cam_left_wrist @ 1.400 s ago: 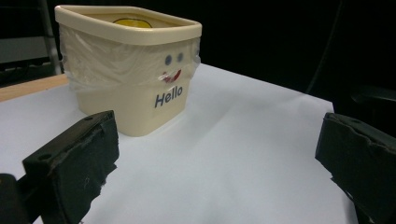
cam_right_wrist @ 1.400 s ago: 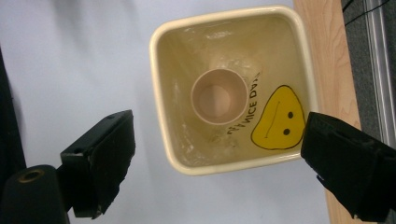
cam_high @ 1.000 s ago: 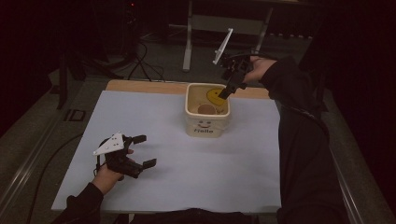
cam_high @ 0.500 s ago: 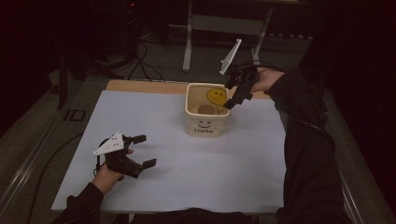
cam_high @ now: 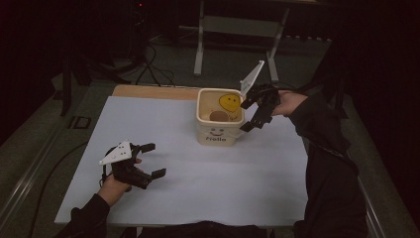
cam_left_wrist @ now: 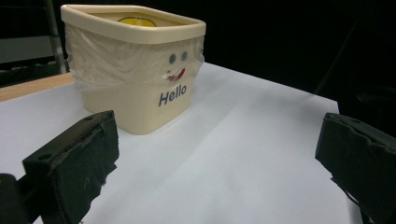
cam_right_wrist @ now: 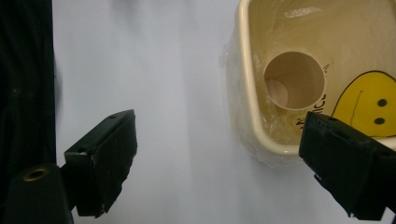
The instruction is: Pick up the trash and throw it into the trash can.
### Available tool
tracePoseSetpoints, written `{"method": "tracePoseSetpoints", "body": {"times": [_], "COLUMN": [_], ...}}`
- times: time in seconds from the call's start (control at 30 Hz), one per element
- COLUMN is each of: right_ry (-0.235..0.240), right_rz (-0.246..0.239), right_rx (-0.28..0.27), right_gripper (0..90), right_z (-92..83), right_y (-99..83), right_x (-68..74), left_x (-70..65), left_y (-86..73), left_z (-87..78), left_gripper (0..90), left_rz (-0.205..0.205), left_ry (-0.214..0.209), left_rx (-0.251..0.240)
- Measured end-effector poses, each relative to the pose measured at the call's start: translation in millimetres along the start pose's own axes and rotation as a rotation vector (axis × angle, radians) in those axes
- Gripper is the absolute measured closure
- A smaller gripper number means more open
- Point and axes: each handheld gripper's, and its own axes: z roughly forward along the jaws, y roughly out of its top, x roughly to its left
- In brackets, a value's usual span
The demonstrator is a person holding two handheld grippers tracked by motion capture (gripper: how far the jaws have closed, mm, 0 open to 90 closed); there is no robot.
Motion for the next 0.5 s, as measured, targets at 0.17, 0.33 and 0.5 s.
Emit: {"method": "tracePoseSetpoints", "body": {"times": [0.17,0.33,0.5], "right_ry": [-0.008,-0.005,0.008], "right_rz": [0.002,0.000,0.017], "right_rx": [-0.025,-0.076,-0.103], "right_gripper": [11.4,11.4,11.4], "right_z": [5.6,11.2,20.1], "right_y": [-11.7,-26.0,-41.9], "right_x": [7.6,16.1,20.6], "left_x": [-0.2,-0.2,0.0], "left_y": [0.2,0.4,0.5], "left_z": [0.6,0.5,0.7], "left_gripper": [0.6,0.6,0.6], "left_rz": [0.000,0.002,0.002], "left_ry": [-0.004,-0.004,-0.004], "left_rx": [0.001,0.002,0.001]}}
